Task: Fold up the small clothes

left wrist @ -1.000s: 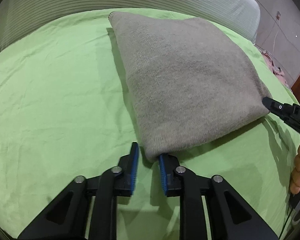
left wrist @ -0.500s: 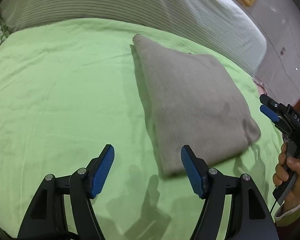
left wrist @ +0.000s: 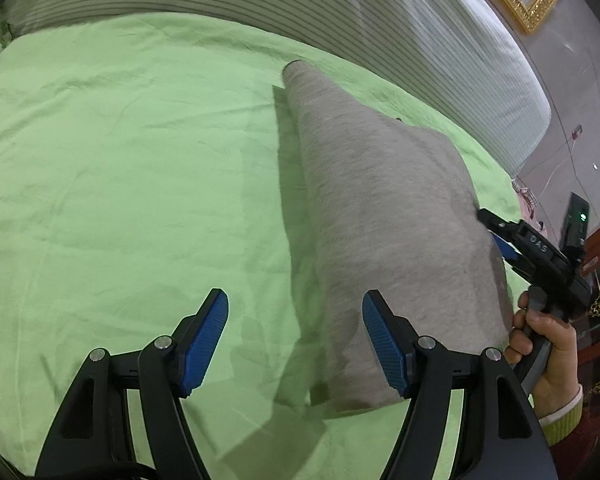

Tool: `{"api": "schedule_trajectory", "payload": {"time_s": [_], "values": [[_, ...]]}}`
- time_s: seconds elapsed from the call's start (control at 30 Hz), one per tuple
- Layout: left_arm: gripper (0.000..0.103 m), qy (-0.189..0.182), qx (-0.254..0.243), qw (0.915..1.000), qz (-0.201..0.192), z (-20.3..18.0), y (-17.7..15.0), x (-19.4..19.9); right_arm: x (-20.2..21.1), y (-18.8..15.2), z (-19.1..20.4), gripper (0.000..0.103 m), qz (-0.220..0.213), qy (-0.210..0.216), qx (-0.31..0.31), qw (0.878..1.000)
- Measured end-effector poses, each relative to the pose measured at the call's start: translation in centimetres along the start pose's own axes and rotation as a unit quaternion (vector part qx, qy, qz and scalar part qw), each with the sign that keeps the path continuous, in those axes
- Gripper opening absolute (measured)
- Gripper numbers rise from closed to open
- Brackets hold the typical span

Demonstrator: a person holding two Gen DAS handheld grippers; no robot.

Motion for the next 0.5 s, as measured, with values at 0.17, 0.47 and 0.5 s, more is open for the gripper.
{"api": "schedule_trajectory", "payload": {"time_s": [0.17, 0.47, 0.5], "values": [[0.073, -0.024, 0.02, 0.9995, 0.005, -0.3, 2.4, -1.4, 1.9, 1.1, 0.6, 0.07, -0.021, 0.058, -0.034, 0.998], [0.083, -0.08, 0.084, 0.9926, 0.035, -0.9, 6.1, -5.8, -1.3, 0.5, 3.7, 0.07, 0.048, 0.084, -0.011, 0.995], [0.084, -0.083, 0.087, 0.992, 0.039, -1.0, 6.3, -6.5, -1.5, 0.2, 3.7, 0.07, 0.053, 0.083, -0.01, 0.995]]}}
Point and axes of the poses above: each gripper's, at about its wrist camera, not at the fingertips, and x roughly against the way its jaws point, z to its left, y to its top, the point moved 9 cm from there along -x, roughly the way its jaws point
